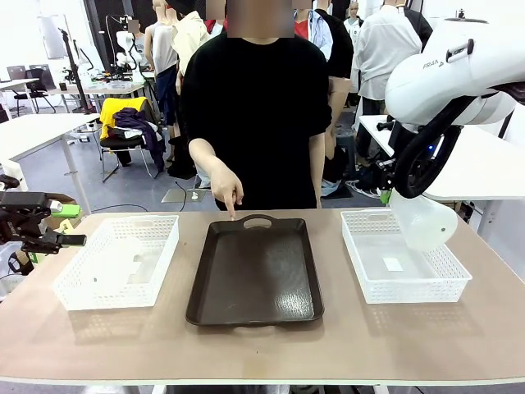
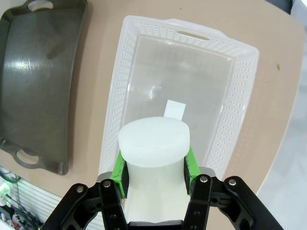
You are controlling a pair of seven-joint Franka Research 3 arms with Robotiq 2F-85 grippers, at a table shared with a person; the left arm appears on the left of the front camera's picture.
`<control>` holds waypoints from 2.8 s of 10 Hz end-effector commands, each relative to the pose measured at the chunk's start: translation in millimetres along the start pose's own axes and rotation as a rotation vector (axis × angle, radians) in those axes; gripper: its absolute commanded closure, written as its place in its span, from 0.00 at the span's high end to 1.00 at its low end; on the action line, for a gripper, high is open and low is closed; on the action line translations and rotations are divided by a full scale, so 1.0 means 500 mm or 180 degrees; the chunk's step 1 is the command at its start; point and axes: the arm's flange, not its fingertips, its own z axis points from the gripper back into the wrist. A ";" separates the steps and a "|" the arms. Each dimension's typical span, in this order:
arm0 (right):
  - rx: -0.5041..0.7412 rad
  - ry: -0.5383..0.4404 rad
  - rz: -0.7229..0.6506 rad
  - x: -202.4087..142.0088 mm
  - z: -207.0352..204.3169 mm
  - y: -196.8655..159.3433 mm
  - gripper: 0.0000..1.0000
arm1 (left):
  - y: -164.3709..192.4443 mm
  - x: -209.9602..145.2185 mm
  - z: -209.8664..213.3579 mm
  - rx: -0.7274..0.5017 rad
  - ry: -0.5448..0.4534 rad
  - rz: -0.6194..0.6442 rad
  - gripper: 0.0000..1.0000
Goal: Prepare the laboratory tools.
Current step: While moving the picked Big flask to the Handle tray indicated by the person, stop as directed by the person.
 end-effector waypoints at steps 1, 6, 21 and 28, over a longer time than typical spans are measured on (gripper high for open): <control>0.0038 -0.0037 0.0013 0.002 0.008 0.005 0.00 | -0.003 0.001 0.001 -0.0047 -0.0035 0.0010 1.00; 0.0094 -0.0322 0.0392 0.042 0.054 0.145 0.00 | -0.003 0.001 0.001 -0.0047 -0.0035 0.0010 1.00; 0.0380 0.0120 0.1482 0.113 -0.214 0.507 0.00 | -0.003 0.001 0.001 -0.0047 -0.0035 0.0010 1.00; 0.0339 0.0126 0.1567 0.096 -0.232 0.523 0.00 | -0.003 0.001 0.001 -0.0047 -0.0035 0.0010 1.00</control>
